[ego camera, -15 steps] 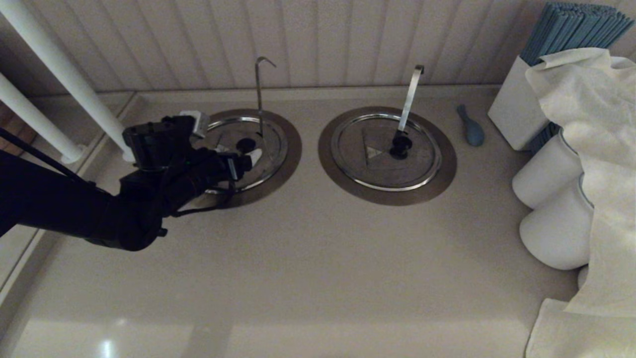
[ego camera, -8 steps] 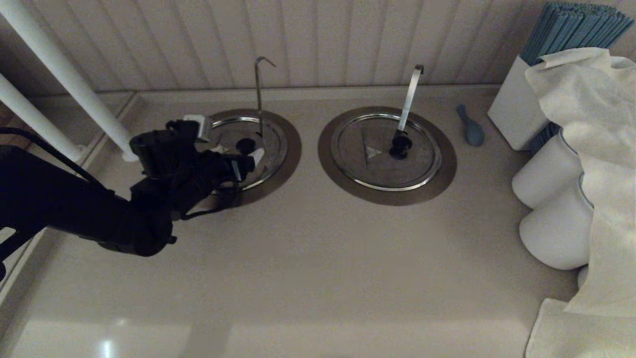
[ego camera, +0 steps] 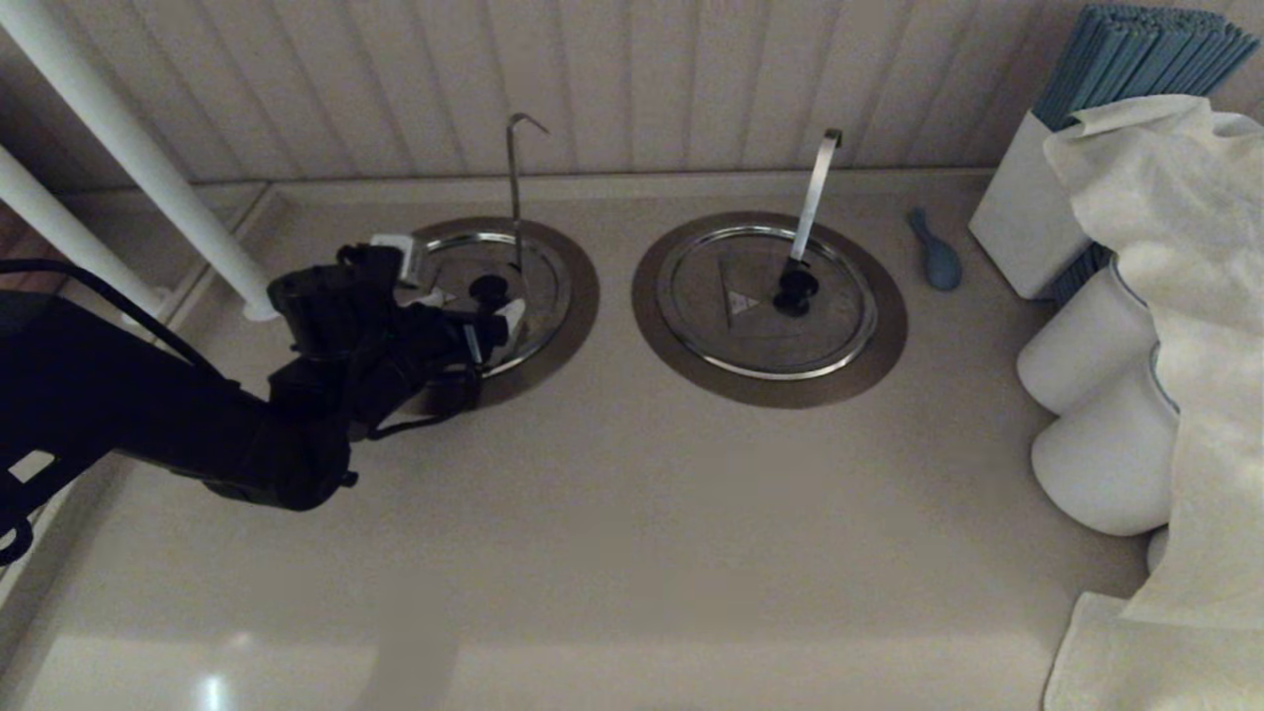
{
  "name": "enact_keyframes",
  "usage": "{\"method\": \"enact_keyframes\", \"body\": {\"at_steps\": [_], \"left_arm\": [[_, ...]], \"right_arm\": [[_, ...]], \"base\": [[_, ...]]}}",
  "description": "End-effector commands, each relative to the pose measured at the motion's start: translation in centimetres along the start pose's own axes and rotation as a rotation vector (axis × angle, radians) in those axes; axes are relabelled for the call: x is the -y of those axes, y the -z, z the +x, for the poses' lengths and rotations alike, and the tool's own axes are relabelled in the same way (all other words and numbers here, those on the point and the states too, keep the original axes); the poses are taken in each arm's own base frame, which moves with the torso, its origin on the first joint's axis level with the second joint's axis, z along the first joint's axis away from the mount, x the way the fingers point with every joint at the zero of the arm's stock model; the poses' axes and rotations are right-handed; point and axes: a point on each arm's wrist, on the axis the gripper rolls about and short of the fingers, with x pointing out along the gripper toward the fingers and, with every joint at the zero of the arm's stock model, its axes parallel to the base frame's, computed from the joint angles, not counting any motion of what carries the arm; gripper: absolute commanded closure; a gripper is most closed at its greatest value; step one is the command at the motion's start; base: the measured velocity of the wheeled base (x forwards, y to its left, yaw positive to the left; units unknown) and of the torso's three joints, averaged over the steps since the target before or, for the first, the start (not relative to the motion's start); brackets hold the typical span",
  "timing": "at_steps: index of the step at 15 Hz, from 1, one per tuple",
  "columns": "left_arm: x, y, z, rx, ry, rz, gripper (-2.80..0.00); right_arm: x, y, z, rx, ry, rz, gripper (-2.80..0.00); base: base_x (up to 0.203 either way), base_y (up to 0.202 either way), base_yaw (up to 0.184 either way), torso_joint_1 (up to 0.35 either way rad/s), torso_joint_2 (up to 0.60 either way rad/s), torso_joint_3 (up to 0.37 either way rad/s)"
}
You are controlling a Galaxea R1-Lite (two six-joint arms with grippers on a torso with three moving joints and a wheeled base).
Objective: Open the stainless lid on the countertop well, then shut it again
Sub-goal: Open the lid
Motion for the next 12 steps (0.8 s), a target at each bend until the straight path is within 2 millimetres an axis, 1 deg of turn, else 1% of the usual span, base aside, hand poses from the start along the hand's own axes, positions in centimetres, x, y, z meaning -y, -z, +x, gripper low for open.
{"method": "enact_keyframes", "body": {"at_steps": [1, 7, 9, 11, 12], "left_arm": [[-0.03, 0.24, 0.17, -0.001, -0.003, -0.001, -2.8], [-0.2, 0.18, 0.29, 0.004, -0.026, 0.019, -2.8], [-0.26, 0.55, 0.44, -0.004, -0.045, 0.048, -2.8], [-0.25, 0.77, 0.7, 0.023, -0.056, 0.063, -2.8], [-0.28, 0.89, 0.91, 0.065, -0.057, 0.071, -2.8]], "right_arm": [[0.0, 0.0, 0.0, 0.001, 0.0, 0.001, 0.0], [0.0, -0.01, 0.01, -0.001, -0.002, 0.0, 0.0], [0.0, 0.0, 0.01, -0.001, -0.002, 0.001, 0.0], [0.0, 0.0, 0.0, 0.001, 0.0, 0.001, 0.0], [0.0, 0.0, 0.0, 0.001, 0.0, 0.0, 0.0]], "base": [[0.0, 0.0, 0.0, 0.0, 0.0, 0.0], [0.0, 0.0, 0.0, 0.0, 0.0, 0.0], [0.0, 0.0, 0.0, 0.0, 0.0, 0.0], [0.0, 0.0, 0.0, 0.0, 0.0, 0.0], [0.0, 0.0, 0.0, 0.0, 0.0, 0.0]]}}
